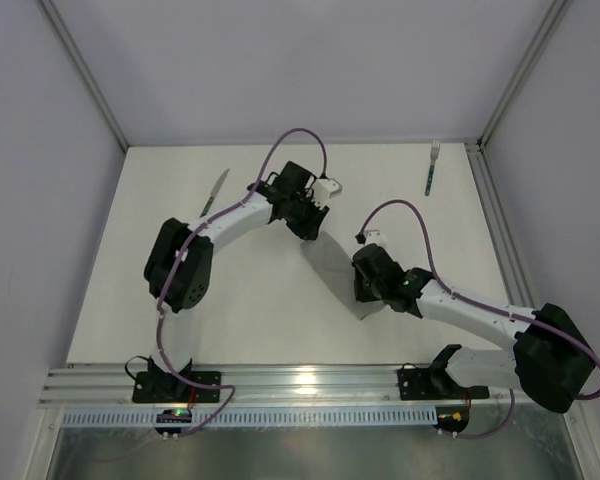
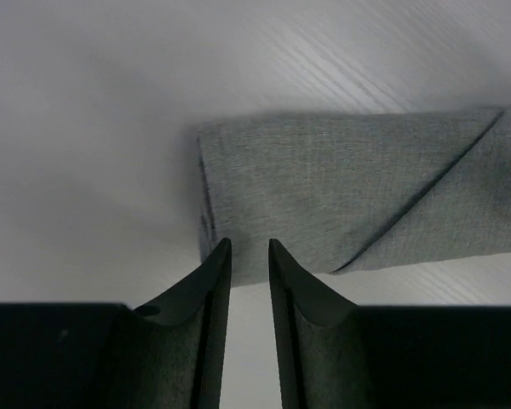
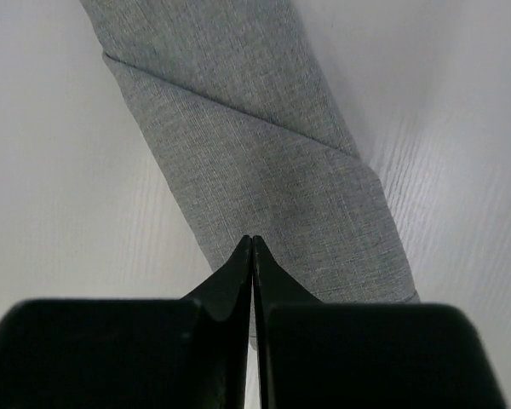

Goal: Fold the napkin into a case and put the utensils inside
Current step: Smooth out the smaller rectangle-folded napkin at the center of the board, then pick up the fork from the corner of the board.

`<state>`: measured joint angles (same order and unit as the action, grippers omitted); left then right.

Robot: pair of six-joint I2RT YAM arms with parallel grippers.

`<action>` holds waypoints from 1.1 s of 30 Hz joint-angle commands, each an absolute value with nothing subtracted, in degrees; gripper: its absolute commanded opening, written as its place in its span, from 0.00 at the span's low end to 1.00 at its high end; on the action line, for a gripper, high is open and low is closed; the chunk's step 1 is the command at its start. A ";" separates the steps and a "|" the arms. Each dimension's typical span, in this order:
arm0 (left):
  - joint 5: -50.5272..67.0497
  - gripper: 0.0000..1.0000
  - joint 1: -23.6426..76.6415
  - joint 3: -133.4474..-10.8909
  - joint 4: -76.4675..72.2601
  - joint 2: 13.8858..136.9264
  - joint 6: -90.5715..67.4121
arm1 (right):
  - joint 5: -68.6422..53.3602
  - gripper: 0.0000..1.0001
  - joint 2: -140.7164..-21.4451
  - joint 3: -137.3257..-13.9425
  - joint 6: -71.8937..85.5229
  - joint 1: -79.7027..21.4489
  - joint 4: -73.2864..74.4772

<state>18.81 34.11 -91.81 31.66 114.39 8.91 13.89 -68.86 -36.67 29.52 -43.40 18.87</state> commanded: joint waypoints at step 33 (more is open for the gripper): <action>6.06 0.61 22.78 -93.52 39.90 97.58 10.37 | -0.44 0.84 -103.15 -100.29 16.36 1.02 34.25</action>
<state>8.34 26.33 -94.32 36.07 100.47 9.37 1.41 -94.28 -90.89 20.62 -3.88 26.85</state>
